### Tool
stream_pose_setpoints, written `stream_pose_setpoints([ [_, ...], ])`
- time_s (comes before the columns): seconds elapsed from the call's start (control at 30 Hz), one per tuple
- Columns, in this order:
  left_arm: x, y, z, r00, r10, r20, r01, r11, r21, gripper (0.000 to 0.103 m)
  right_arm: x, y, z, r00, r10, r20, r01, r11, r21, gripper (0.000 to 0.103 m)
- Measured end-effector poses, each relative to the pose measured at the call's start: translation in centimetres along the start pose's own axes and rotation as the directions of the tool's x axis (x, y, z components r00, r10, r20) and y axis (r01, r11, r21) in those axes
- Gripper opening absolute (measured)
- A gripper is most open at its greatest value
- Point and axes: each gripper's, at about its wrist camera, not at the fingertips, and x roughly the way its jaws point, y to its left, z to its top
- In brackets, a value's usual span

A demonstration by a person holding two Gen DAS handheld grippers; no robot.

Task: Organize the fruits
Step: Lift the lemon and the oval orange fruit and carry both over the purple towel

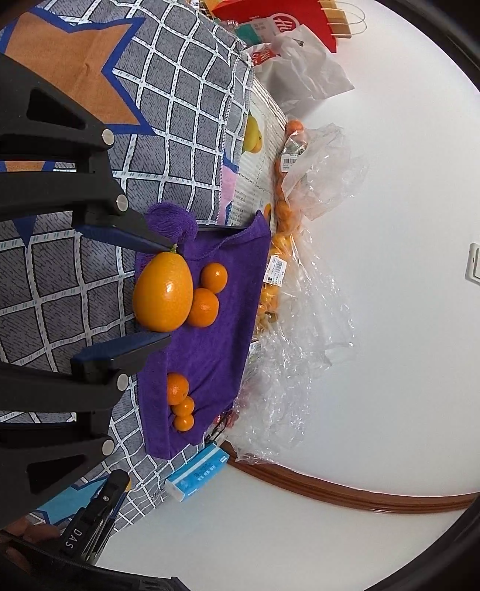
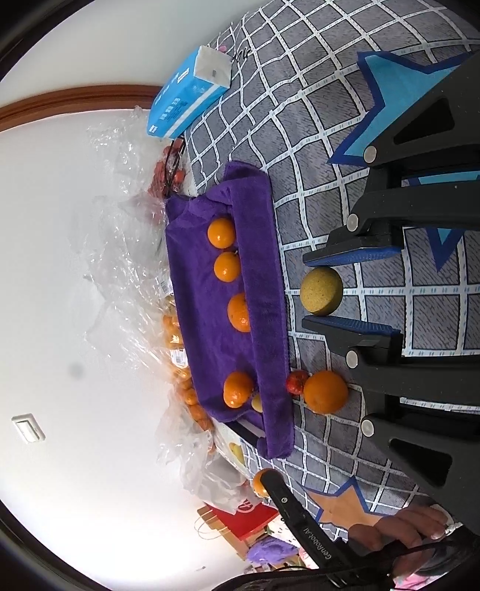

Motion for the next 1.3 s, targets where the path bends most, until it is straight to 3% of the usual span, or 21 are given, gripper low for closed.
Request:
stream_pose_setpoints([
  [1.03,-0.5,1.0,0.4,0.999,0.029,0.034,-0.027,0.998,-0.056,0.041,-0.6,2.4,1.9,0.999,0.033,0.026,-0.031,0.998,-0.061,0.027],
  [1.3,0.4,3.4,0.6,0.999,-0.027,-0.02,0.022,0.981,-0.194,0.041,-0.8,2.3,2.8,0.999,0.045,0.031,-0.043,0.997,-0.06,0.027],
])
